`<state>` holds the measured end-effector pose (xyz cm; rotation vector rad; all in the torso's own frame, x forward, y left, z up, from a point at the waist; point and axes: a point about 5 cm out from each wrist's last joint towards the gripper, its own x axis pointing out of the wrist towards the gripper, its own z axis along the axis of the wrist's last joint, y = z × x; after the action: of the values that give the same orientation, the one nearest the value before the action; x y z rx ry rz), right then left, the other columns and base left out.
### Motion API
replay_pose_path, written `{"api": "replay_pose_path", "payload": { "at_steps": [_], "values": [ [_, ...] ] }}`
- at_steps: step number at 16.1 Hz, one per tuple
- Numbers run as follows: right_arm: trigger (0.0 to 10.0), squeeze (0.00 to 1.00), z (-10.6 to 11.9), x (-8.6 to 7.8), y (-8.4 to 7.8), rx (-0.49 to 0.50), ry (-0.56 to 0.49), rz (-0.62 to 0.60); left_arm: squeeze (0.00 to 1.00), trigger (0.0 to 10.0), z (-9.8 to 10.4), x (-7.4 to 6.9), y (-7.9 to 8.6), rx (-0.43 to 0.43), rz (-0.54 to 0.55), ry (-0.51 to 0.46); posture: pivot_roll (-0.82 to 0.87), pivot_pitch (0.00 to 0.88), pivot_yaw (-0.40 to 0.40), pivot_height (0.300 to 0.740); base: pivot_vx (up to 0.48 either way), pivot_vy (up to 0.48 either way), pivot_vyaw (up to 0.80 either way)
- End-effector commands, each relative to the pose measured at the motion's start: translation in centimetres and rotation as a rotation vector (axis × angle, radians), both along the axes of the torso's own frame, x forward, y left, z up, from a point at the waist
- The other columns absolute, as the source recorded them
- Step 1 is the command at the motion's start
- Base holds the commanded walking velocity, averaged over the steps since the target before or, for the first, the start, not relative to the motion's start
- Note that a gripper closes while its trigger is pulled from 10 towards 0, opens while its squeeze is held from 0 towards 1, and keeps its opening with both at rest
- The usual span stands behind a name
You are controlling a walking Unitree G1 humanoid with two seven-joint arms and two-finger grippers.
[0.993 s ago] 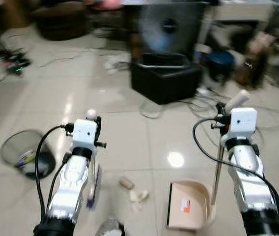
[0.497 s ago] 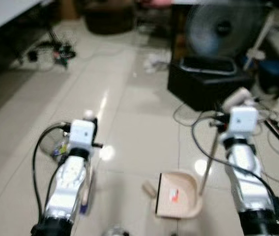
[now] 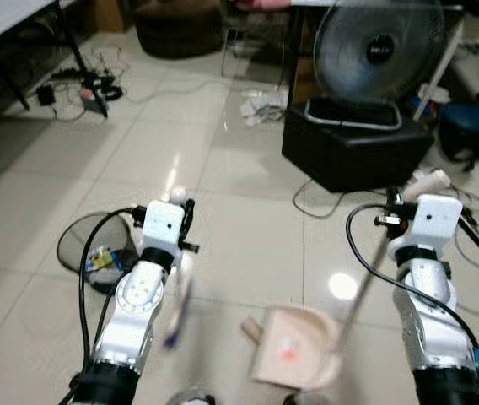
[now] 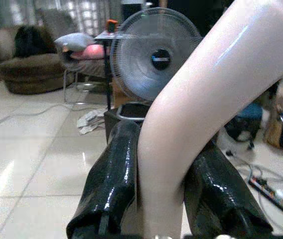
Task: Sweep floor
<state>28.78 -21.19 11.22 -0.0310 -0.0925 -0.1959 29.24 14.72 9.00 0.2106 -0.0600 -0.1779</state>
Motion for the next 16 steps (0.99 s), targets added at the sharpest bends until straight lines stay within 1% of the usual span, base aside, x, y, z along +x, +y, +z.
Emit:
{"api": "replay_pose_path", "payload": {
  "at_steps": [1, 3, 10, 11, 12, 15, 16],
  "values": [
    [10.0, 0.00, 0.5, -0.1, -0.7, -0.016, -0.015, -0.023, 0.00, 10.0, 0.8, 0.3, -0.3, -0.001, -0.017, -0.038, -0.03, 0.063, 0.049, 0.740, 0.000, 0.000, -0.80],
    [10.0, 0.00, 0.6, -0.1, -0.7, -0.016, -0.017, -0.026, 0.00, 10.0, 0.9, 0.3, -0.4, -0.012, -0.035, -0.047, -0.03, 0.062, 0.048, 0.740, 0.141, 0.000, -0.80],
    [10.0, 0.00, 0.7, -0.1, -0.8, -0.014, -0.019, -0.035, 0.00, 10.0, 1.0, 0.4, -0.5, -0.018, -0.048, -0.055, -0.03, 0.063, 0.051, 0.740, 0.326, 0.000, -0.77],
    [10.0, 0.00, 0.7, -0.1, -0.8, -0.023, -0.019, -0.035, 0.00, 10.0, 1.0, 0.4, -0.5, -0.018, -0.047, -0.055, -0.03, 0.063, 0.051, 0.740, 0.330, 0.000, 0.00],
    [10.0, 0.00, 0.7, -0.1, -0.8, -0.045, -0.014, -0.027, 0.00, 10.0, 1.0, 0.4, -0.2, -0.022, -0.021, -0.056, -0.03, 0.064, 0.051, 0.740, 0.000, 0.000, 0.00],
    [10.0, 0.00, 0.7, 0.0, -0.9, -0.050, -0.015, -0.017, 0.00, 10.0, 1.1, 0.5, 0.8, -0.001, 0.051, -0.073, -0.03, 0.065, 0.049, 0.740, 0.000, 0.000, 0.00],
    [10.0, 0.00, 0.7, 0.0, -0.9, -0.051, -0.015, -0.014, 0.00, 10.0, 1.1, 0.5, 1.1, 0.001, 0.059, -0.074, -0.03, 0.064, 0.049, 0.740, 0.000, 0.000, 0.00]
  ]
}}
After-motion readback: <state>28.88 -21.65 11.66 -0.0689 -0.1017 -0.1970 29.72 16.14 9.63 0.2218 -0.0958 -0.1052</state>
